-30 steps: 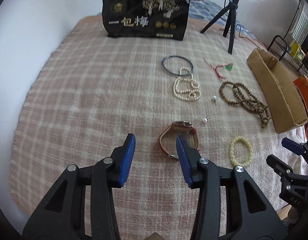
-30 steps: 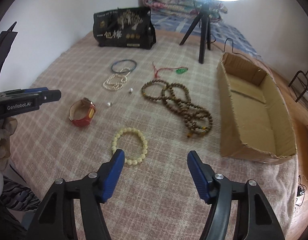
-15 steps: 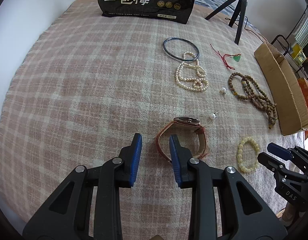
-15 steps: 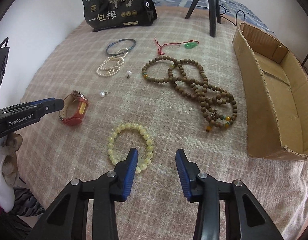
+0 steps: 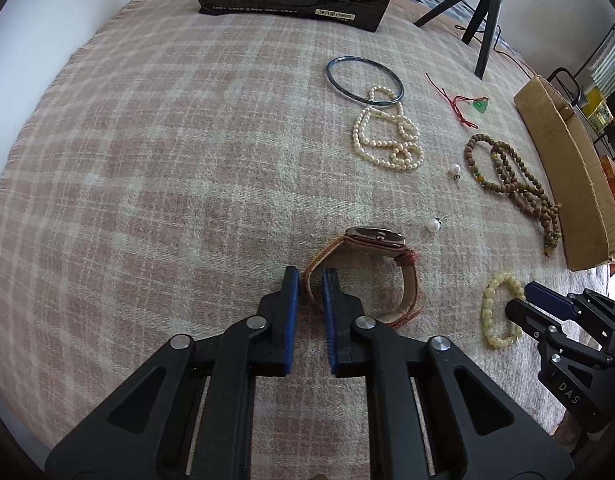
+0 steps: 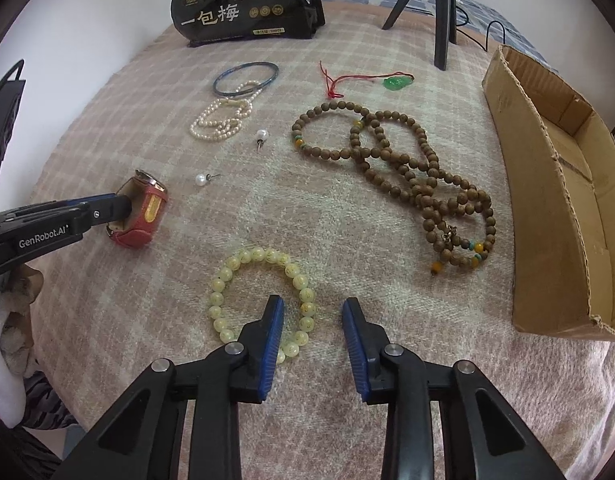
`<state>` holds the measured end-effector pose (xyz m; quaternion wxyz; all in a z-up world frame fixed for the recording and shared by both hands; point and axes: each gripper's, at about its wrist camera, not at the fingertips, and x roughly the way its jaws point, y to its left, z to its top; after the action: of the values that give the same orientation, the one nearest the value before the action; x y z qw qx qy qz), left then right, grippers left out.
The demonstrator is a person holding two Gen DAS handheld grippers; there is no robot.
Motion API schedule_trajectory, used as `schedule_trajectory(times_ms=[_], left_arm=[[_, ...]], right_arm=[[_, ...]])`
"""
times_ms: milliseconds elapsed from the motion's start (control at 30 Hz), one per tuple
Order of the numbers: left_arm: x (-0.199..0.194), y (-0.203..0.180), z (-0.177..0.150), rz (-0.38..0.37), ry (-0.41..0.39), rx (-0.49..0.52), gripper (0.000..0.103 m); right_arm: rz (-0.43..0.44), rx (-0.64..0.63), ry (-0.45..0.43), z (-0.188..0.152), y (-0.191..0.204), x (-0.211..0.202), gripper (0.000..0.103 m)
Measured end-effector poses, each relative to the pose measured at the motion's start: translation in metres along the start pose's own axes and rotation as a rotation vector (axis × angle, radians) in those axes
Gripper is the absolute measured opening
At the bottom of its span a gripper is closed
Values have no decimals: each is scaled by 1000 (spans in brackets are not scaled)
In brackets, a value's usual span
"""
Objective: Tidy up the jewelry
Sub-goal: 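Grasp the red-strap watch with the left tool while the right tool grasps the yellow bead bracelet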
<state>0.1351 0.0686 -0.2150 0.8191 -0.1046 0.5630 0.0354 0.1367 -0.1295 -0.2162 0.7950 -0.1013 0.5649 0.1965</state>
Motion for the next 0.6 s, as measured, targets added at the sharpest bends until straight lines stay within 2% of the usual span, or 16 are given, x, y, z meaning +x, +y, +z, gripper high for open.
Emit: schedule_trajectory(times_ms=[67,233,300,600], left_arm=[[0,-2,0,5,-4,8,8],[-2,0,2,-8,-13,4,6],[-3,0,1,-7,-20,9,5],[-16,0,1,-18,-53,5,4]], right_arm=[[-4,-11,-4,-1,2,0,25],[-2,-29,-12,-1,6,0,9],[-1,-32,-18,-2,6,-1,6],[20,-20,-65,-4,5,-16,5]])
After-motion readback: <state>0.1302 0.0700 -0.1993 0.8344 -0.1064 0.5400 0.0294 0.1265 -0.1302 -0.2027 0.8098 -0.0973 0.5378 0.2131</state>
